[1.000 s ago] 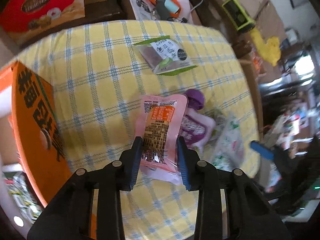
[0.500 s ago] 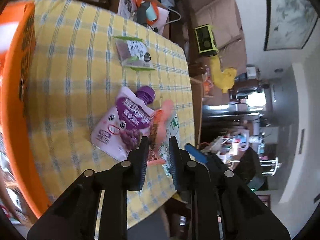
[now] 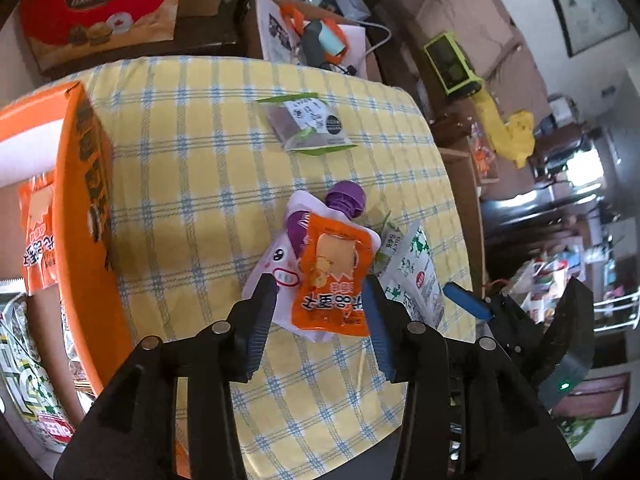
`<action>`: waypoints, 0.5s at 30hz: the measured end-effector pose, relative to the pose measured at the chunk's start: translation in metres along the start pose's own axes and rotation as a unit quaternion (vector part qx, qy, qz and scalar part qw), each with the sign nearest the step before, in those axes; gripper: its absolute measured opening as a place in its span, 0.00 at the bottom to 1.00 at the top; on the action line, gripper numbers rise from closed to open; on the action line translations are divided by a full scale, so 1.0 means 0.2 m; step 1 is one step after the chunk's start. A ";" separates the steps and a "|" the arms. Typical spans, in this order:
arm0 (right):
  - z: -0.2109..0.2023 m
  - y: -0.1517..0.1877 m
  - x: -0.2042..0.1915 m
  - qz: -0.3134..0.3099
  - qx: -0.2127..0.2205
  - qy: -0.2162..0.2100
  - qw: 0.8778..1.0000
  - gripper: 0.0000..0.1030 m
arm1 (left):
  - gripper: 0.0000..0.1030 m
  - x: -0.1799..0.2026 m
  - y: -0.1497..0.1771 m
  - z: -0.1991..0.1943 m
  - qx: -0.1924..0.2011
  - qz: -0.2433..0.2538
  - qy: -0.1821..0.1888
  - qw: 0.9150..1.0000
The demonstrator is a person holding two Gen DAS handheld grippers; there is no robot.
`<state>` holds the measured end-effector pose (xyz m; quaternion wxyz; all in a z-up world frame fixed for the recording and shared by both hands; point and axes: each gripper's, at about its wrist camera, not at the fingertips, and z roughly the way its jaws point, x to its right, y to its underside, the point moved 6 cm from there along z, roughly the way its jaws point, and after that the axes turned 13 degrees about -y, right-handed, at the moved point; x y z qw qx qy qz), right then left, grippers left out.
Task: Organize objects
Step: 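Grasp the orange packet with the left gripper while the right grasps the green seaweed packet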
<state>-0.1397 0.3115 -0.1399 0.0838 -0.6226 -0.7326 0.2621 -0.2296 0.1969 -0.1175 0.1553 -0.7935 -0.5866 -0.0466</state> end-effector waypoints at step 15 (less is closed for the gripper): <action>-0.04 0.02 0.25 0.179 0.045 -0.167 0.969 0.70 | 0.57 0.15 0.03 0.02 0.003 0.044 -0.041 0.998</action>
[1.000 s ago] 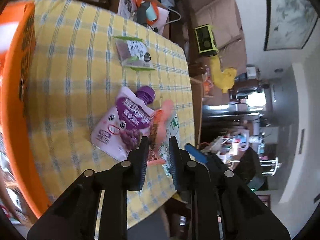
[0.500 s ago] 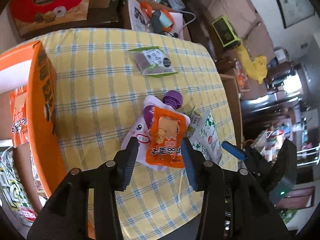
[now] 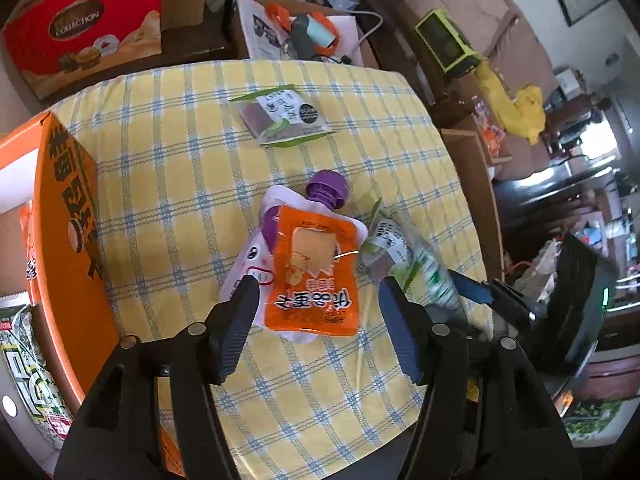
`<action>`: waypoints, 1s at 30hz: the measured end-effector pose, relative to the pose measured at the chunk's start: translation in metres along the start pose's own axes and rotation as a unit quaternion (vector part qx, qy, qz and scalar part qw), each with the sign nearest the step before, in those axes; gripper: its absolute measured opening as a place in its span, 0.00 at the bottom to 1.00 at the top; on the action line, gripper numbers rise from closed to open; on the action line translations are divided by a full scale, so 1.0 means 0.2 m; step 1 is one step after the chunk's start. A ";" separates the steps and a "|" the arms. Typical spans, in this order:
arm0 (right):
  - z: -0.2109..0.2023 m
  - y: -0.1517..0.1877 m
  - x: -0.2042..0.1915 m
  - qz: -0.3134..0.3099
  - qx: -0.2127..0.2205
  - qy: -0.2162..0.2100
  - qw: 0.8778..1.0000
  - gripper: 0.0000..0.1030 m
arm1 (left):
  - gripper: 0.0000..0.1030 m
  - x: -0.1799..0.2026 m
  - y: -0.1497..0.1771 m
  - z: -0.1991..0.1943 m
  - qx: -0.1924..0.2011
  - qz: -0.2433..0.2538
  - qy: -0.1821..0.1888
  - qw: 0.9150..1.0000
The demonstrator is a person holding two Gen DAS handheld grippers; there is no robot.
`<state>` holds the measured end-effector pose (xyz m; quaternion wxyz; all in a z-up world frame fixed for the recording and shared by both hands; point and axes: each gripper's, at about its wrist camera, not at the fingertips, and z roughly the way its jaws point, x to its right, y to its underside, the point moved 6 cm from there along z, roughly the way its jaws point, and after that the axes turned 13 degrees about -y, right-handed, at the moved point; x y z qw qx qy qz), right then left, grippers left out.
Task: Organize objects
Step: 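Grasp the orange packet with the left gripper while the right grasps the green seaweed packet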
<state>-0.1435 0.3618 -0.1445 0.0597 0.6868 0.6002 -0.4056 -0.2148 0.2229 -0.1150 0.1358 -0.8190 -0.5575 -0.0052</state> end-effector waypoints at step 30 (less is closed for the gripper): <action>-0.16 0.11 0.20 -0.075 -0.083 0.265 0.958 0.74 | 0.57 0.15 0.00 0.15 0.018 0.081 -0.144 0.986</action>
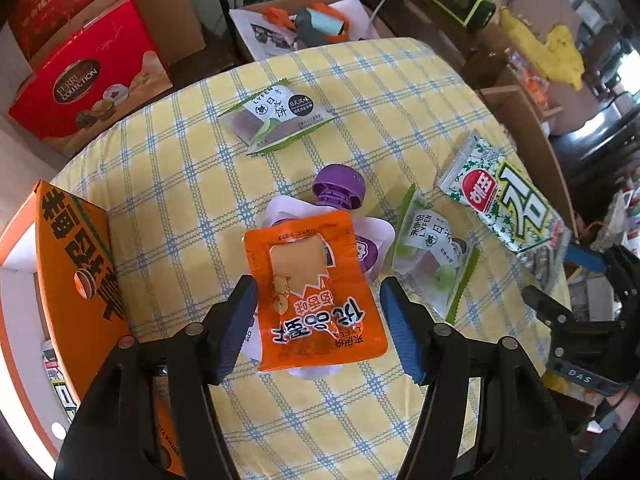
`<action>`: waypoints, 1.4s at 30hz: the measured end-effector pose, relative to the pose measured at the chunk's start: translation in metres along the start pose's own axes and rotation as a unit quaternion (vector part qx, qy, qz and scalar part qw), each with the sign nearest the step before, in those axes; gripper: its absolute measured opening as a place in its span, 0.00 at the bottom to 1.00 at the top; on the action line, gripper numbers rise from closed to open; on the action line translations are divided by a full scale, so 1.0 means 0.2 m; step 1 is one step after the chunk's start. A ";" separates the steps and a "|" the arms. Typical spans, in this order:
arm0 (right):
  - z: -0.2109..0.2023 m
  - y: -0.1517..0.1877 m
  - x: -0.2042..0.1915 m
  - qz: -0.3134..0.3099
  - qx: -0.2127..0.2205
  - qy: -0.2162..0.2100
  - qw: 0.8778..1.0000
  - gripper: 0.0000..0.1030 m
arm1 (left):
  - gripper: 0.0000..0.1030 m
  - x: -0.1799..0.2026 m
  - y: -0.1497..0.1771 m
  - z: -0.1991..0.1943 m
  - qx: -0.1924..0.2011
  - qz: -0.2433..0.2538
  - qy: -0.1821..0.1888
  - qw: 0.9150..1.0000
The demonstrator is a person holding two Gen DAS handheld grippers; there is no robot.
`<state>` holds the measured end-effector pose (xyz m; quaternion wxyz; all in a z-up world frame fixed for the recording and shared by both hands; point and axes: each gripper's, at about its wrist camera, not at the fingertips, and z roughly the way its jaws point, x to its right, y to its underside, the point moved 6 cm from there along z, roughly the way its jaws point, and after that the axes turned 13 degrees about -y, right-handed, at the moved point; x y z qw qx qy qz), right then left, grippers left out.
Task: Organize objects
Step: 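Grasp the orange packet with the left gripper while the right grasps the green seaweed packet, then lift the orange packet with the left gripper while the right lifts the seaweed packet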
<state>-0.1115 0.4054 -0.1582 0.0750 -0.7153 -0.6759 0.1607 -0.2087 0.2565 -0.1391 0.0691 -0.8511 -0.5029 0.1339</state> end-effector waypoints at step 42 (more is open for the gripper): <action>0.12 -0.26 0.09 -0.029 0.005 -0.051 0.998 0.73 | 0.58 -0.06 0.03 0.06 -0.018 -0.023 0.016 0.999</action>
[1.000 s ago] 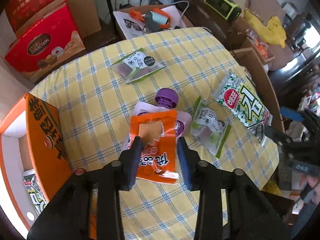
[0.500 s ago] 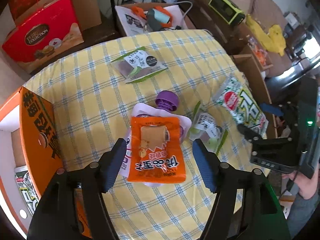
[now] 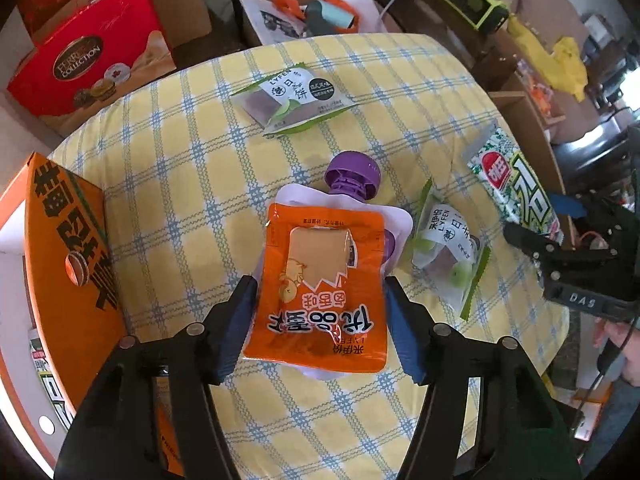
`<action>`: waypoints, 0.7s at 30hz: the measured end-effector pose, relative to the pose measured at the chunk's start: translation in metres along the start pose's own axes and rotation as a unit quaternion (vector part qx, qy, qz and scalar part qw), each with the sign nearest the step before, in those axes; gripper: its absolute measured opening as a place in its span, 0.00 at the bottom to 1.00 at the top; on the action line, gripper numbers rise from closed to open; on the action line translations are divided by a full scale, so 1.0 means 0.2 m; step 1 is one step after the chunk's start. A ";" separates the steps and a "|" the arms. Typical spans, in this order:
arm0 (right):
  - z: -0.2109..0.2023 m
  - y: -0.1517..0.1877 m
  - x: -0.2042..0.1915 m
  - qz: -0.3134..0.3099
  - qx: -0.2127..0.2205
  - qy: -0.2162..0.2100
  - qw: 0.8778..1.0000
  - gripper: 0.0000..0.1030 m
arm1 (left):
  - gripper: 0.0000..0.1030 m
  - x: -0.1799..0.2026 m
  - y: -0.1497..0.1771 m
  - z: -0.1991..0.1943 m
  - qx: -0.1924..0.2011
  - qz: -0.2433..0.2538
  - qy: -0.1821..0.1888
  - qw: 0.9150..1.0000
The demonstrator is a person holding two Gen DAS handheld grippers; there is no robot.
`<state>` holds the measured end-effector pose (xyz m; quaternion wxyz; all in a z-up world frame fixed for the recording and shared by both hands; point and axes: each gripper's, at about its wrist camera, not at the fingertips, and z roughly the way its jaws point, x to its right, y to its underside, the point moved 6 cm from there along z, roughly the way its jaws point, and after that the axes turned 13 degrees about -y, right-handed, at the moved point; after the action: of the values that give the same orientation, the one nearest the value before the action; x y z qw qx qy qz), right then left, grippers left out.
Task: Organize objects
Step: 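Lift the orange packet with the left gripper while the right lifts the seaweed packet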
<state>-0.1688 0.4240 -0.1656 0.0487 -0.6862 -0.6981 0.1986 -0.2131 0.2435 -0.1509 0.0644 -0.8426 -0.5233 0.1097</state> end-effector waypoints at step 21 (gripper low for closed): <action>-0.22 0.04 -0.14 0.005 0.043 -0.025 0.999 0.71 | 0.52 -0.10 0.03 -0.14 0.018 -0.026 0.013 0.999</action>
<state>-0.1453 0.4061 -0.1228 0.0597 -0.6821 -0.6862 0.2458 -0.2089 0.2221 -0.1222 0.0891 -0.8290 -0.5418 0.1060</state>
